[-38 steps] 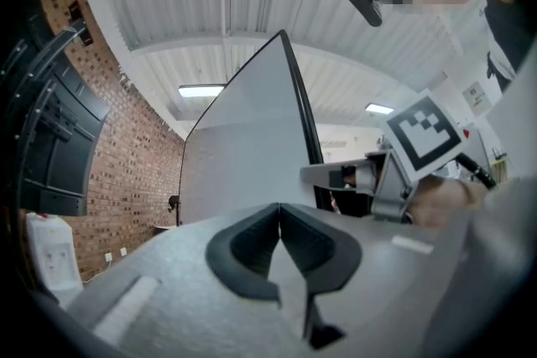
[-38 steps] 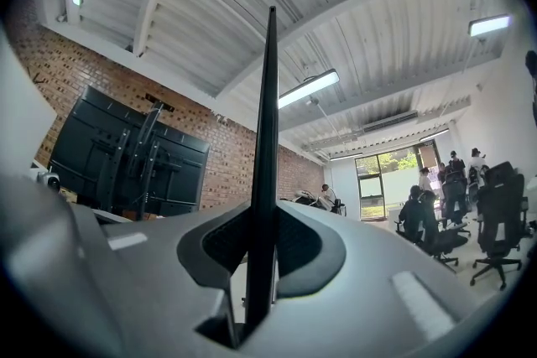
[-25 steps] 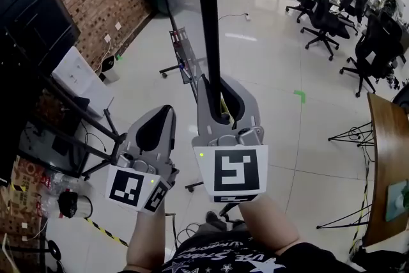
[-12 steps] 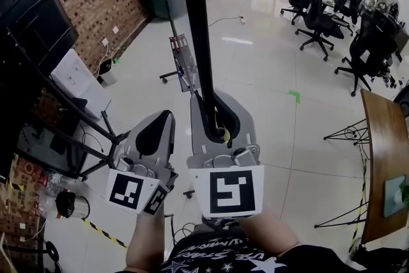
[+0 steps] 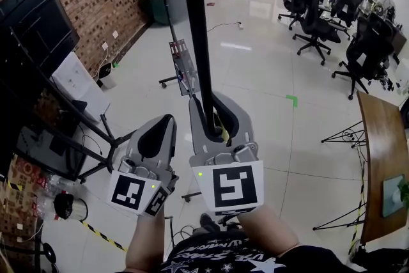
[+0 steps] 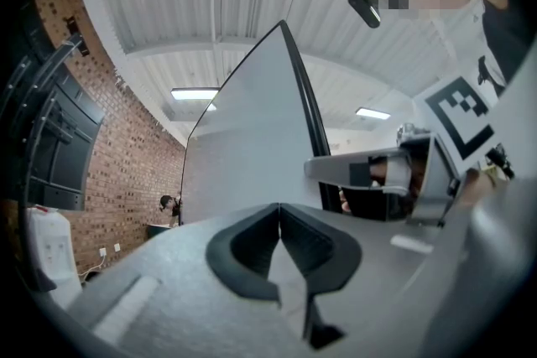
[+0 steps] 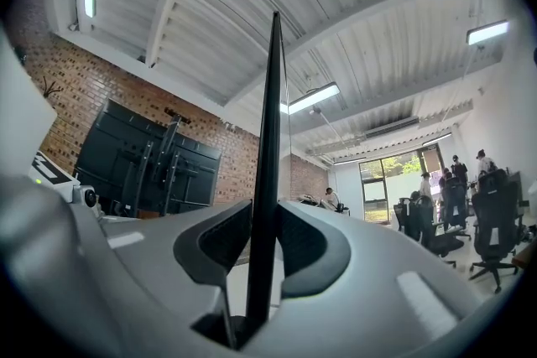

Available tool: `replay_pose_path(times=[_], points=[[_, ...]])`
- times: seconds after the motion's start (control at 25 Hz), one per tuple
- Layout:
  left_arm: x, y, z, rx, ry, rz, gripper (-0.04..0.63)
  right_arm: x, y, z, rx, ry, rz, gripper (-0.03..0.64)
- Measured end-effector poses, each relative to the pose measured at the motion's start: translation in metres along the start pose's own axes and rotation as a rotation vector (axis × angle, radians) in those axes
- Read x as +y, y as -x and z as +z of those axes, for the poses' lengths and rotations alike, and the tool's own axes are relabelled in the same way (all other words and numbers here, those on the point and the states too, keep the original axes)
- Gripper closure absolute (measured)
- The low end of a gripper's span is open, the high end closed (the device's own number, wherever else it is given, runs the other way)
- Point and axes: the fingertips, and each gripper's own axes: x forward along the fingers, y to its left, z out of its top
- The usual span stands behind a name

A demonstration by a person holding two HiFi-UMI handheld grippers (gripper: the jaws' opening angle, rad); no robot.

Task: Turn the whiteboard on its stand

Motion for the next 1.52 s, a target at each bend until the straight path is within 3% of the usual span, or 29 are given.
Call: replay_pose_path(times=[0.12, 0.28, 0.56, 0.88, 1.24, 1.52], points=[[-0.001, 0.004, 0.002, -0.004, 0.002, 0.002, 0.591, 0.005, 0.005, 0.0, 0.006, 0.012, 0.021, 0.472], [-0.008, 0.011, 0.005, -0.011, -0.001, 0.0, 0.591, 0.0, 0.026, 0.005, -0.017, -0.002, 0.015, 0.472], [-0.026, 0.027, 0.005, -0.023, 0.006, 0.0, 0.591, 0.002, 0.059, 0.005, -0.009, -0.041, 0.054, 0.514], [-0.044, 0.05, -0.008, -0.01, 0.012, 0.016, 0.591, 0.015, 0.088, -0.016, -0.003, -0.014, 0.107, 0.605], [-0.056, 0.072, -0.033, 0.042, 0.048, 0.035, 0.591, 0.046, 0.112, -0.05, 0.069, -0.045, 0.235, 0.609], [-0.071, 0.08, -0.045, 0.071, 0.051, 0.021, 0.591, 0.051, 0.124, -0.072, 0.12, -0.018, 0.258, 0.609]])
